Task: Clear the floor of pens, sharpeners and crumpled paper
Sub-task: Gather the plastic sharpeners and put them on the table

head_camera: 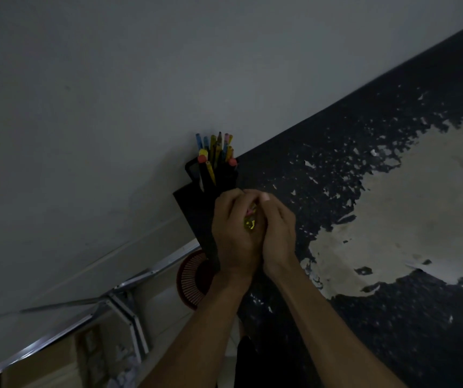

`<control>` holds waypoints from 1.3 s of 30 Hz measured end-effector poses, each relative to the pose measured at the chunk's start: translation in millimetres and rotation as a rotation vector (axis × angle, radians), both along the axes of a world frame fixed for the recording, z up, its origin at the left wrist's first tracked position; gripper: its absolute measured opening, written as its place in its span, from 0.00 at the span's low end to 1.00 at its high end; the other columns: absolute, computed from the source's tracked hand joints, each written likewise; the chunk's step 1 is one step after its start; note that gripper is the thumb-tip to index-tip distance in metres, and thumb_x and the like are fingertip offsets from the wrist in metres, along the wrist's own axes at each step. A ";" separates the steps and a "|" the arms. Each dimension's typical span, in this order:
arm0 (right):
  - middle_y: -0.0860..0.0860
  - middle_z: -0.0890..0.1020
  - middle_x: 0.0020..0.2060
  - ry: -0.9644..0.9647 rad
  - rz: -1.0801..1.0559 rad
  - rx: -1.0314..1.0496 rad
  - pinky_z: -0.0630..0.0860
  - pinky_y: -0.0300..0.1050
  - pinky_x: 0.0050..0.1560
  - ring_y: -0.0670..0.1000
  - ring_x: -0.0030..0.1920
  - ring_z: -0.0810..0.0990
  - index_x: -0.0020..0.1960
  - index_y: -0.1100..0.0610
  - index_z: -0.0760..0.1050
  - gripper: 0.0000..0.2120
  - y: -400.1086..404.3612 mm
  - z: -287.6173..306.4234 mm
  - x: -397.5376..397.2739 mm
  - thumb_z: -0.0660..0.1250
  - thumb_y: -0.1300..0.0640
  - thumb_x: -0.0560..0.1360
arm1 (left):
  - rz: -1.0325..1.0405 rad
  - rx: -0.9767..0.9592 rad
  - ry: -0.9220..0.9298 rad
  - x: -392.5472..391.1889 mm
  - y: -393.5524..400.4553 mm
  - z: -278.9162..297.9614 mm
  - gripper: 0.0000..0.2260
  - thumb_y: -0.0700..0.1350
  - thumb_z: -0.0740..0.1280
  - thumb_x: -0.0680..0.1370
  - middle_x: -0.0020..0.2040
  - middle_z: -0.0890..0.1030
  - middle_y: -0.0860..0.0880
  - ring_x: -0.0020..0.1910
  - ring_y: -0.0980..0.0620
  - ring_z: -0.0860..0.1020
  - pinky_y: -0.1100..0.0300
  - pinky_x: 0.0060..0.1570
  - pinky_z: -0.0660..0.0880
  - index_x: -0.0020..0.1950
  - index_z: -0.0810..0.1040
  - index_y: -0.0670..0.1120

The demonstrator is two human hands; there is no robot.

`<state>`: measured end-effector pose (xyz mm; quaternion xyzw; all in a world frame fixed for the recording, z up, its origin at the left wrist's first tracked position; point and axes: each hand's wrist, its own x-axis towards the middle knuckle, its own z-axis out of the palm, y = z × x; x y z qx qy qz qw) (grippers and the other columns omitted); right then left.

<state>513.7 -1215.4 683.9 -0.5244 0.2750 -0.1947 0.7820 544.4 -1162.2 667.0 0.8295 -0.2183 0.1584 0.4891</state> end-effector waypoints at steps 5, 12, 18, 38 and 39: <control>0.56 0.85 0.45 0.018 0.029 0.039 0.80 0.43 0.50 0.51 0.49 0.83 0.53 0.66 0.80 0.15 -4.6 0.1 0.4 0.55 0.63 0.82 | 0.012 0.034 -0.048 -2.4 -2.6 -5.2 0.20 0.54 0.61 0.80 0.49 0.79 0.44 0.48 0.53 0.75 0.61 0.47 0.75 0.50 0.80 0.37; 0.60 0.84 0.48 0.025 0.073 0.100 0.79 0.48 0.56 0.57 0.53 0.82 0.55 0.67 0.80 0.14 -10.4 -1.6 0.8 0.56 0.61 0.82 | 0.096 0.134 -0.093 -6.7 -3.1 -17.1 0.12 0.49 0.64 0.79 0.46 0.82 0.45 0.50 0.53 0.76 0.46 0.65 0.67 0.51 0.80 0.41; 0.61 0.84 0.51 0.042 0.084 0.101 0.78 0.50 0.59 0.59 0.55 0.81 0.55 0.67 0.79 0.14 -11.4 -4.9 2.2 0.57 0.62 0.82 | 0.144 0.154 -0.090 -7.9 -3.6 -24.9 0.14 0.44 0.73 0.72 0.48 0.82 0.47 0.52 0.54 0.76 0.41 0.66 0.65 0.54 0.75 0.47; 0.54 0.84 0.44 0.057 0.115 0.037 0.80 0.43 0.47 0.51 0.48 0.82 0.51 0.60 0.81 0.12 -13.2 1.3 4.0 0.58 0.60 0.81 | 0.314 0.047 0.180 0.1 -13.0 -2.0 0.22 0.59 0.53 0.81 0.42 0.78 0.49 0.40 0.52 0.76 0.56 0.41 0.72 0.48 0.77 0.44; 0.55 0.84 0.45 0.051 0.121 0.012 0.79 0.43 0.46 0.52 0.48 0.82 0.52 0.61 0.81 0.13 -13.4 1.5 3.7 0.58 0.60 0.82 | 0.296 0.017 0.186 -0.3 -11.9 -0.1 0.20 0.56 0.53 0.82 0.42 0.78 0.49 0.40 0.51 0.75 0.54 0.41 0.73 0.47 0.77 0.43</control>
